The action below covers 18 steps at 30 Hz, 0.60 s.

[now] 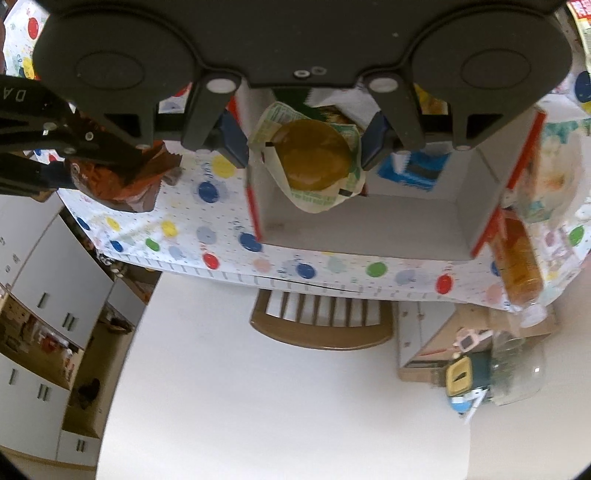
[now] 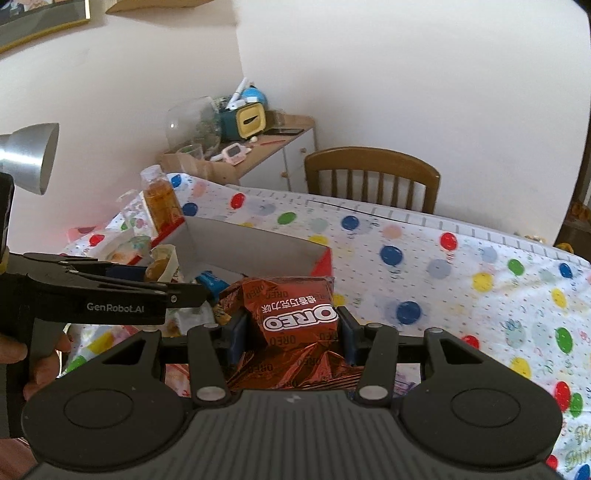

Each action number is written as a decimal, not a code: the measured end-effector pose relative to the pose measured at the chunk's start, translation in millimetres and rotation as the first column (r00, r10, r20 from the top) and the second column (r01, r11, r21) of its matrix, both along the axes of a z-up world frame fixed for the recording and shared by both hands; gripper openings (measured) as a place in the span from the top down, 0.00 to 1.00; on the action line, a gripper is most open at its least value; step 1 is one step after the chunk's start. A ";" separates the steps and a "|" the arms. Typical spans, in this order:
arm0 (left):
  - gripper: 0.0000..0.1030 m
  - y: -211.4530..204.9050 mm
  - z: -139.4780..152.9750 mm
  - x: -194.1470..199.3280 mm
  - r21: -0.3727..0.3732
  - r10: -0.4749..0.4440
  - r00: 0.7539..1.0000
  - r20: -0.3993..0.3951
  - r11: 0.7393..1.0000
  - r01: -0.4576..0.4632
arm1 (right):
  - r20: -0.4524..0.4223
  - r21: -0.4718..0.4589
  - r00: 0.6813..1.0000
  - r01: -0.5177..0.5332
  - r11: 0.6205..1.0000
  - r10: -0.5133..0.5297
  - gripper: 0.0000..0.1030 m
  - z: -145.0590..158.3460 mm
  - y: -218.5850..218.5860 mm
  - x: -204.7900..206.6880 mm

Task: Organize snacks
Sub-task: 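Carry the cake and Oreo packet with both grippers over the box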

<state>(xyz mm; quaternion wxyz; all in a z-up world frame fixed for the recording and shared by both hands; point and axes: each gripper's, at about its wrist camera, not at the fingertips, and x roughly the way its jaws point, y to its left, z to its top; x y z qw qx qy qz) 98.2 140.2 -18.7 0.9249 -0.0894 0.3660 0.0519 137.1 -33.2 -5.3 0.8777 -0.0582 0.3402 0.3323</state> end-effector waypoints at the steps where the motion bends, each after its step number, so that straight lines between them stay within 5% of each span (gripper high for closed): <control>1: 0.39 4.5 0.0 -1.2 0.002 0.005 1.000 -0.001 1.000 -0.005 | 0.000 -0.003 1.000 -0.003 1.000 0.003 0.53 -1.0 5.0 0.4; 18: 0.39 84.0 -31.1 1.3 0.033 0.121 0.988 -0.096 0.992 -0.119 | 0.016 -0.091 1.000 -0.023 0.996 0.025 0.53 -42.6 80.0 22.1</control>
